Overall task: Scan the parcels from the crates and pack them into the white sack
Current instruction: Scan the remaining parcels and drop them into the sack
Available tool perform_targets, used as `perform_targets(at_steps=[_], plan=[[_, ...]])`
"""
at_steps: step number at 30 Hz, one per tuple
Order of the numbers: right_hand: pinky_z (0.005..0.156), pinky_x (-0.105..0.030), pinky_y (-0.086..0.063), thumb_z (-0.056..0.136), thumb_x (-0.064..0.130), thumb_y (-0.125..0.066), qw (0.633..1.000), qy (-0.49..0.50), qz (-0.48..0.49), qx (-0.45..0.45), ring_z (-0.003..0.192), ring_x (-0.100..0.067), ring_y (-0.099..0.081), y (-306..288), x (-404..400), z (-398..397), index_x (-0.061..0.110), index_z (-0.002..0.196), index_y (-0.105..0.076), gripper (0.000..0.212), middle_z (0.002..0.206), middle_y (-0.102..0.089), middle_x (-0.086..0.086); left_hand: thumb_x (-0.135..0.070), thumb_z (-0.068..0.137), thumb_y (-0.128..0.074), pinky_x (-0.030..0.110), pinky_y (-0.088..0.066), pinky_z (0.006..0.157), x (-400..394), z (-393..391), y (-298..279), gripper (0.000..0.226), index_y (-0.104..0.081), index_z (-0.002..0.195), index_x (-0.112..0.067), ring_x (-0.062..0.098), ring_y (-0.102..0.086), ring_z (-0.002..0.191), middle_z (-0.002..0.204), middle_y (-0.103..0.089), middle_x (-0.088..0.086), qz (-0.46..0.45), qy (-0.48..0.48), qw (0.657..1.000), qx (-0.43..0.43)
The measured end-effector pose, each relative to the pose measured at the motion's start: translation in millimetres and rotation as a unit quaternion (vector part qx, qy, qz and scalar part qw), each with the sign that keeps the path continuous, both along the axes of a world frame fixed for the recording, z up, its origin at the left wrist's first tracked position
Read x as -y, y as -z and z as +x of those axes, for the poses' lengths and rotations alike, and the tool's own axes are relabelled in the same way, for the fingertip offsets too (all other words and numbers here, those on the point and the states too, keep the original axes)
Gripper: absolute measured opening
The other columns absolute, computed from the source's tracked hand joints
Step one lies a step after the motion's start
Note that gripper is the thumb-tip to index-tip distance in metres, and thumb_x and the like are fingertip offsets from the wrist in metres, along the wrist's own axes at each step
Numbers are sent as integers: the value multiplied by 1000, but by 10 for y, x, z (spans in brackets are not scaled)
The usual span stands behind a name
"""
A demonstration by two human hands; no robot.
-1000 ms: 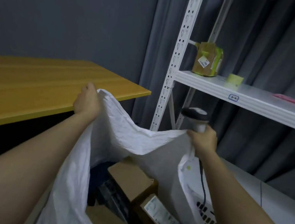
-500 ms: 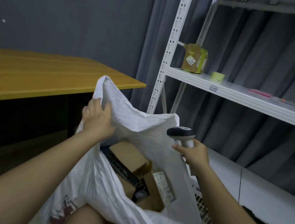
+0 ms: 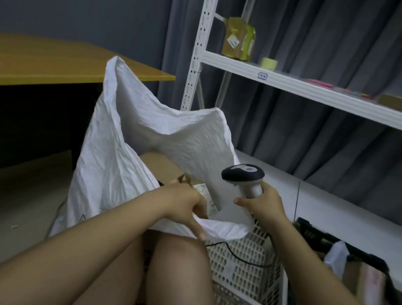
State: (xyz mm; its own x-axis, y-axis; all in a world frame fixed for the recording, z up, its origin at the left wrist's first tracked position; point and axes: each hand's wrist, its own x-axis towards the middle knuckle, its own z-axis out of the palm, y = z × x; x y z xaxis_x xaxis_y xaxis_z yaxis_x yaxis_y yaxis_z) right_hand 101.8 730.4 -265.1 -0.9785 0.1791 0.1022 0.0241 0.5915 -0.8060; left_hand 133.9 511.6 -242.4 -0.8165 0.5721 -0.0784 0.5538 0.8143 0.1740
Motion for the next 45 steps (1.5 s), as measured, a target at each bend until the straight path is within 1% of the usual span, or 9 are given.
perform_targets(at_steps=[5,11,14,19,26,32,38,42,45], plan=[[83,-41,-53,76,10,-77,998,40,-36,-28,93,-27,-61,-6,21,25,13,116,-62,43,105,-66,-8,-25,87,-60,30,-39,67,-52,-14,124,9,-63,93,-18,21,-57,86,85,-56,0,-78,-37,993,-82],[56,-34,-52,77,9,-71,979,75,-129,-140,82,-27,-62,-874,210,-369,21,105,-57,33,88,-62,0,-9,91,-47,34,-32,64,311,-373,-574,13,-59,97,-9,30,-51,98,102,-54,9,132,-194,922,-309],[76,-45,-57,75,10,-74,959,81,-223,-153,90,-28,-64,-981,303,-535,19,105,-57,36,91,-64,0,-3,87,-45,34,-31,65,481,-448,-621,16,-58,90,-11,30,-51,91,96,-56,7,180,-241,875,-379],[65,-35,-55,79,8,-76,966,33,-239,-94,86,-25,-65,-709,331,-597,7,110,-60,35,99,-68,-10,-14,90,-45,36,-35,84,365,-538,-376,28,-58,114,-20,27,-51,108,114,-56,3,67,-272,917,-285],[57,-26,-50,87,33,-71,945,39,-314,-87,69,-14,-69,-516,21,-425,20,101,-62,22,93,-71,-4,-17,80,-50,42,1,107,-473,-471,-409,54,-43,133,-29,20,-34,125,130,-44,-4,79,-136,949,-272],[63,-32,-52,94,28,-62,913,117,-380,-87,73,-19,-66,-250,-756,23,14,109,-61,20,94,-68,-8,-31,93,-50,35,-18,105,-1454,-504,-321,37,-48,130,-29,16,-37,126,133,-48,-8,209,-16,958,-195],[68,-34,-51,97,17,-53,884,181,-414,-119,78,-19,-65,108,-1526,789,16,102,-64,13,89,-70,-7,-35,96,-51,37,-48,88,-2545,-214,16,31,-61,119,-17,19,-58,104,115,-62,1,287,103,952,21],[95,-48,-46,88,20,-46,821,207,-521,-106,101,-34,-59,465,-1940,1153,5,102,-65,28,104,-64,-21,-32,99,-45,36,-51,91,-3132,36,402,32,-60,121,-14,16,-63,99,109,-66,2,292,138,900,293],[84,-35,-53,94,17,-34,790,219,-565,-99,100,-27,-62,794,-2170,1247,0,117,-59,37,108,-64,-19,-22,97,-52,37,-46,100,-3383,96,735,30,-55,126,-15,17,-59,111,120,-62,3,307,114,848,417]])
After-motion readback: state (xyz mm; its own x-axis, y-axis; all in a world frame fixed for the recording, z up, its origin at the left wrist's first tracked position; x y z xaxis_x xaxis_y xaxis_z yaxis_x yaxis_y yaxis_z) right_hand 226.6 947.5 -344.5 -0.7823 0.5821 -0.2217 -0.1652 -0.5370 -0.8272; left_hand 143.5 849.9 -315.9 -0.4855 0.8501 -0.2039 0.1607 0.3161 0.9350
